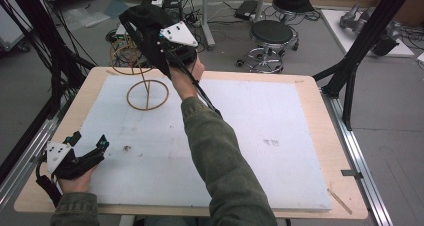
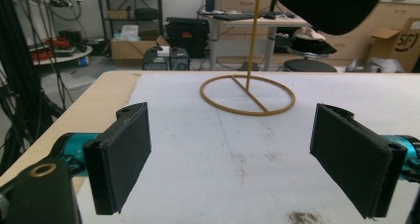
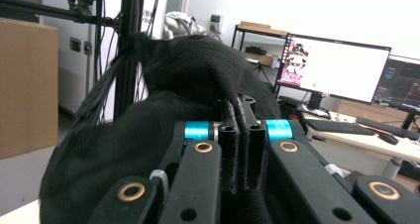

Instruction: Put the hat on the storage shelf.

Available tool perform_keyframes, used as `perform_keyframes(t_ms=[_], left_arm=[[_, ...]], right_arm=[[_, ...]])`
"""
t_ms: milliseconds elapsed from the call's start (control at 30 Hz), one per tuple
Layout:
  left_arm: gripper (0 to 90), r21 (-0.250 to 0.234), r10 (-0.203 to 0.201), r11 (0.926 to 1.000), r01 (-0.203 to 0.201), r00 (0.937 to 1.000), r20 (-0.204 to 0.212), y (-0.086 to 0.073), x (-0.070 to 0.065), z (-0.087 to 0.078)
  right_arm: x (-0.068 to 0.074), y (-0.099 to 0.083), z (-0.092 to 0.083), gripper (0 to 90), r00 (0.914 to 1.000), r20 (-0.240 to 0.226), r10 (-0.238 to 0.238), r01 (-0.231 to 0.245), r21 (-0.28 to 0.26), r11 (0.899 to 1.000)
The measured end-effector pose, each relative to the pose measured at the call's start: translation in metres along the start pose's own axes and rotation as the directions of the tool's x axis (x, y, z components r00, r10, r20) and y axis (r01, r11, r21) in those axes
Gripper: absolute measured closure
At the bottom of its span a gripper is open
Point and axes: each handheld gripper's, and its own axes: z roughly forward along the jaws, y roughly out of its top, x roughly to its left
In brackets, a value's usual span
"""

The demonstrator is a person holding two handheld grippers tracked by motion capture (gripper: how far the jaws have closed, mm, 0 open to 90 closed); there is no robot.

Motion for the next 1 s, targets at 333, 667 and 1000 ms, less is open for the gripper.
perform_keyframes(t_ms=[333,667,1000], left_arm=[[16.7,-0.011,-0.028,0.9995,0.028,0.9996,-0.002,-0.001,0.003,0.002],[17.5,-0.026,-0.054,0.9982,0.054,0.9986,0.001,0.0,0.004,0.001],[18.4,-0.027,-0.074,0.9969,0.074,0.9972,0.011,-0.001,0.008,0.003]], right_arm=[[0.04,0.009,0.024,88.6,0.9917,-0.051,-0.118,0.117,-0.017,0.993],[0.059,-0.006,0.053,88.4,0.9778,-0.056,-0.202,0.203,0.02,0.979],[0.06,-0.021,0.068,88.0,0.9748,-0.167,-0.149,0.167,0.103,0.981]])
